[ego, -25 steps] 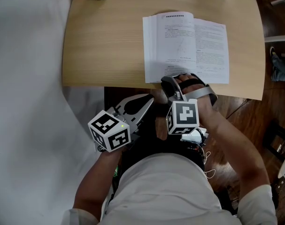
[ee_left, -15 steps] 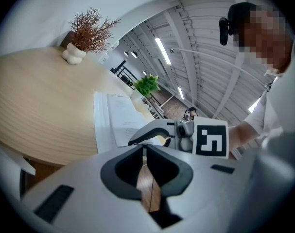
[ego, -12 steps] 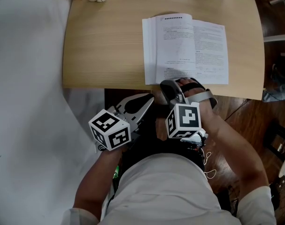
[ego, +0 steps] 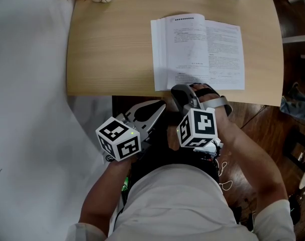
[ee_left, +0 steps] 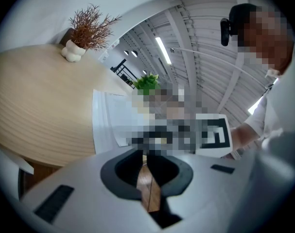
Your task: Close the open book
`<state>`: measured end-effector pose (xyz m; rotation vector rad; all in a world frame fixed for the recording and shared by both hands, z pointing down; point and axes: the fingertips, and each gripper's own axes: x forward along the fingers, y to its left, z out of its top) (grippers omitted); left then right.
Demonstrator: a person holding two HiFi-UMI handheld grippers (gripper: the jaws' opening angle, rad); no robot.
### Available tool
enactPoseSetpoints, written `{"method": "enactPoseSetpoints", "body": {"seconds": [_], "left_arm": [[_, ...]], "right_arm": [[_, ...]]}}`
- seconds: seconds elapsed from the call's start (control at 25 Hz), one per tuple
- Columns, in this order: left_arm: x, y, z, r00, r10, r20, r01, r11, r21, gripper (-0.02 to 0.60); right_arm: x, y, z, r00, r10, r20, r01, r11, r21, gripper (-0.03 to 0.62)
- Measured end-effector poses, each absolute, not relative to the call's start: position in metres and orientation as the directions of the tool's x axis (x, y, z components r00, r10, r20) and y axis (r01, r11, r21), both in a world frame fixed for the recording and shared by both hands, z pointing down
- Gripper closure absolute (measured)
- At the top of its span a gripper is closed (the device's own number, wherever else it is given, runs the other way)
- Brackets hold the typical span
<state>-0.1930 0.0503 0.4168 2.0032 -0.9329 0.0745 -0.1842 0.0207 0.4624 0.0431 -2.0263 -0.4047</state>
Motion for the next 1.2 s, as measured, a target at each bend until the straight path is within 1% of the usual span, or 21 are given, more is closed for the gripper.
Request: {"method": "enactPoseSetpoints", "body": {"seconds": [0.2,0.48,0.8,1.2], "left_arm": [[-0.192,0.047,0.416,0.715,-0.584,0.384,-0.634,-0.312,0.707,0.583],[-0.189,0.043,0.415,0.717,-0.585,0.379,-0.631,-0.313,0.71,0.583],[-0.172,0.033,0.41,0.722,-0.581,0.375,-0.629,-0.327,0.706,0.583],[-0.142,0.011,0.396,0.732,-0.585,0.348,-0.618,-0.356,0.701,0.583]], "right_arm": [[-0.187,0.016,0.451,-0.516,-0.205,0.832,0.058,0.96,0.273,0.592],[-0.184,0.009,0.427,-0.572,-0.262,0.777,-0.047,0.956,0.288,0.592],[-0.163,-0.005,0.39,-0.615,-0.377,0.693,-0.207,0.925,0.319,0.592],[-0.118,-0.023,0.364,-0.608,-0.505,0.612,-0.399,0.861,0.314,0.592]]}}
